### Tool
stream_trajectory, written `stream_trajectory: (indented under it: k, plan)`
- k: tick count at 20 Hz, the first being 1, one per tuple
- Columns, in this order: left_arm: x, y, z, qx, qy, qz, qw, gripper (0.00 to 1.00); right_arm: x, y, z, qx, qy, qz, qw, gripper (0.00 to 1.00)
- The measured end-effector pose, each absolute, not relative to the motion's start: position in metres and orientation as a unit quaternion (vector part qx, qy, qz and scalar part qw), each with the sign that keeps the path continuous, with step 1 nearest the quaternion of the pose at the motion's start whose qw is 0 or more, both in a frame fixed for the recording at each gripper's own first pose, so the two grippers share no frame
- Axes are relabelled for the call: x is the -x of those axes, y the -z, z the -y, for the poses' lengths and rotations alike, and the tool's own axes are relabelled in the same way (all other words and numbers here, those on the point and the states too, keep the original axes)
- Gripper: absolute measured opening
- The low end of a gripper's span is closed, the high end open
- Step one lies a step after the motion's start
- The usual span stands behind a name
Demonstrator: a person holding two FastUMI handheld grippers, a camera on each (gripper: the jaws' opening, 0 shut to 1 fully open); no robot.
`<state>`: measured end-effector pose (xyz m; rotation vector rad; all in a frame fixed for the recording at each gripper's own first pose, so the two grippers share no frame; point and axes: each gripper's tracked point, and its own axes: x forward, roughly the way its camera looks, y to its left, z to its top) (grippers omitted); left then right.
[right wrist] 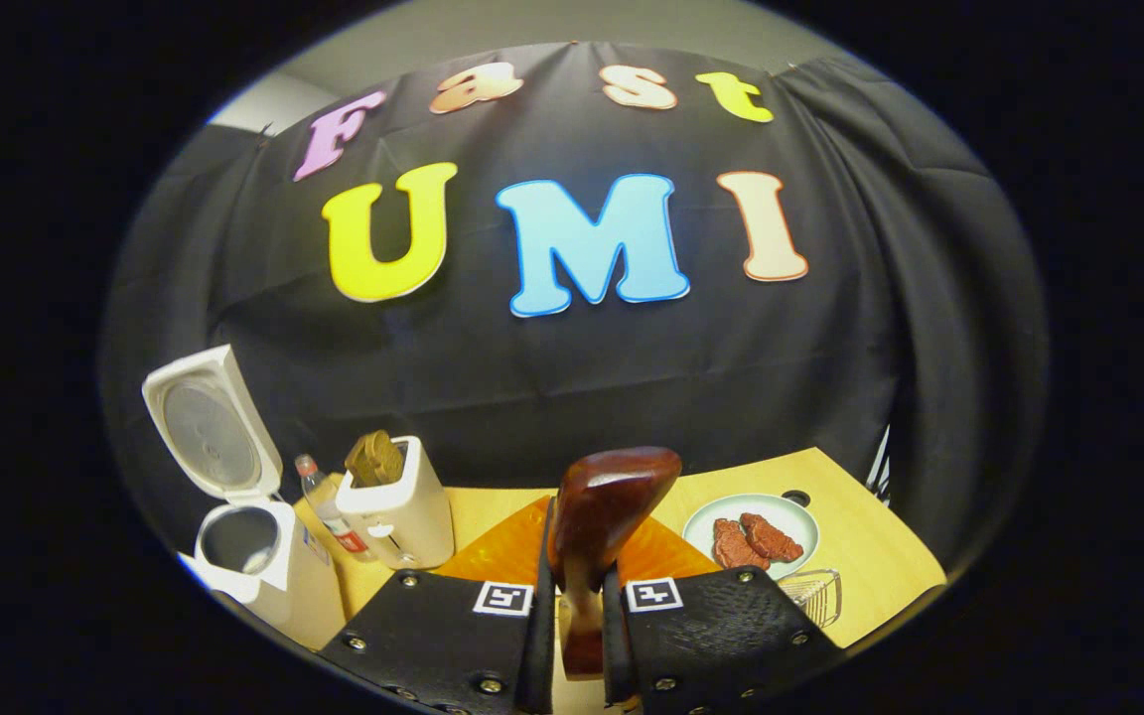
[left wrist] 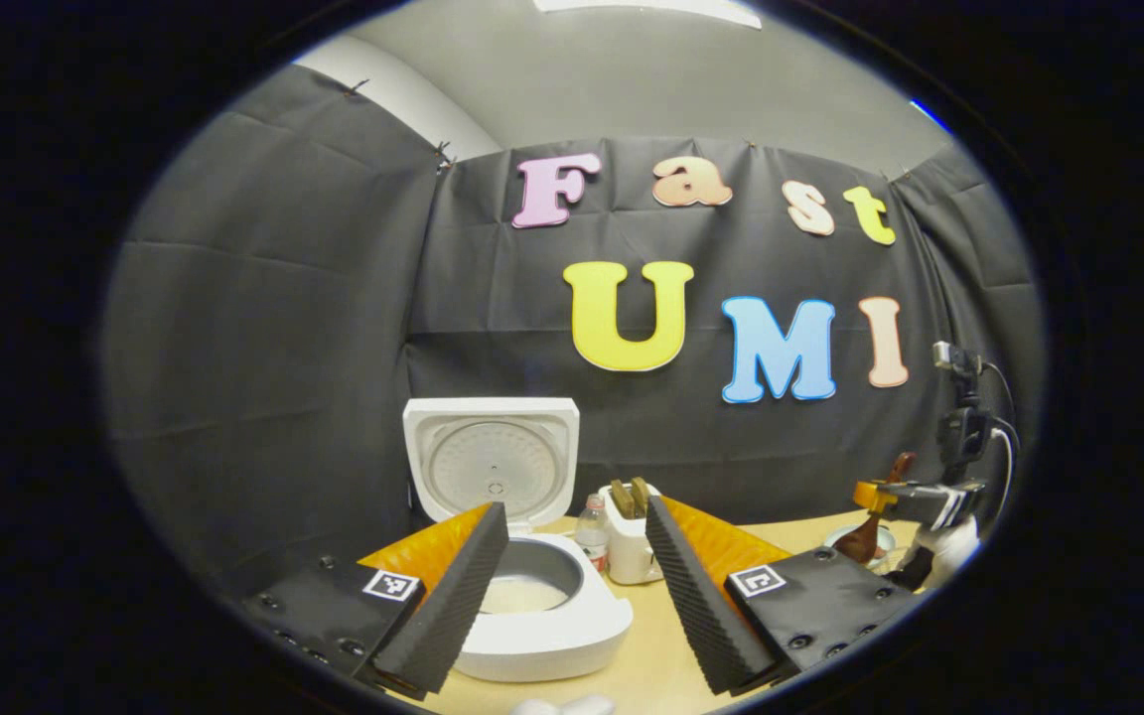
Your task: Close the left gripper, press the button to open the rice cooker; take a wooden spoon from the chopstick holder with the right hand, scoop a spoonful of rice and pour it into the rice cooker, then put the wooden spoon back into the chopstick holder.
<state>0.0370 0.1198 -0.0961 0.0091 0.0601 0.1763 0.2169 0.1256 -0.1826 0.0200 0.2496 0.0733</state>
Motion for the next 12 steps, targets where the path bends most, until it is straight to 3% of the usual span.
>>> stream_trajectory:
  k: [12]
  plan:
    - [-0.029, 0.118, -0.12, -0.02, -0.097, -0.045, 0.994, 0.96, -0.205, 0.265, -0.171, 0.197, -0.089, -0.135, 0.967, 0.2]
